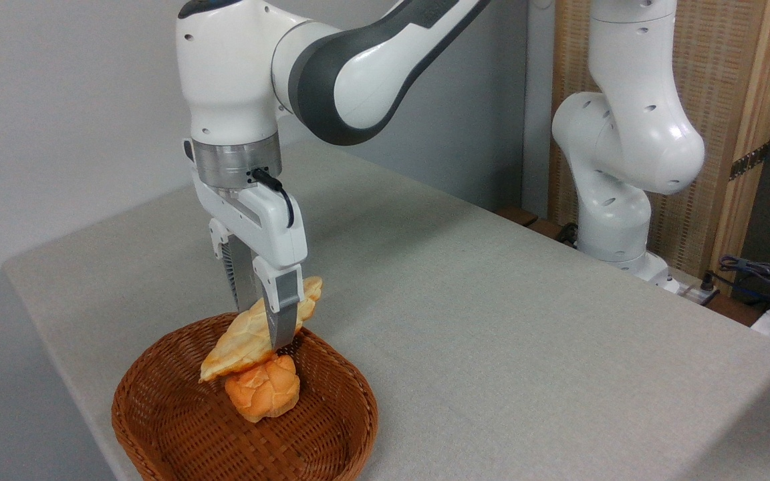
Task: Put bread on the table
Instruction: 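Close the gripper on the flat golden bread's edge, then lift the flat bread up off the orange bun and basket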
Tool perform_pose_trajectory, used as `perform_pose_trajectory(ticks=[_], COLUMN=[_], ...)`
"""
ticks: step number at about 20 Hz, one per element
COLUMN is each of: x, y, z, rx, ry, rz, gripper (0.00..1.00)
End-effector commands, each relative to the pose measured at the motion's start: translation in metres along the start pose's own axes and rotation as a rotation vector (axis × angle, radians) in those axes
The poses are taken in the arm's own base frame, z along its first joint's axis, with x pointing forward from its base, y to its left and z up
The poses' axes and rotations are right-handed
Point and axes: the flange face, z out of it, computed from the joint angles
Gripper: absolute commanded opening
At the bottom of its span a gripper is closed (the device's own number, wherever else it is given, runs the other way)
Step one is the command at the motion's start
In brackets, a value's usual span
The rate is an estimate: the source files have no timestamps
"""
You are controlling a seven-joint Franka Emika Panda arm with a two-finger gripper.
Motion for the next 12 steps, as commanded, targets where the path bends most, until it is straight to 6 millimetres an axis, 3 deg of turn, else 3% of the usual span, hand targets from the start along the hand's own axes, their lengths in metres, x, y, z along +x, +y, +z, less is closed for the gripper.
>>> perform_pose_trajectory(ticks=[1,8,12], x=[-0.003,-0.004,-0.011], y=[0.002,0.001,0.003], z=[-0.004,-0.011,-0.034], rx=[0.015,0.020,0.023], ry=[0.000,0.011,0.023], rz=[0.007,0.000,-0.007], gripper=[0.49,0.49,0.49])
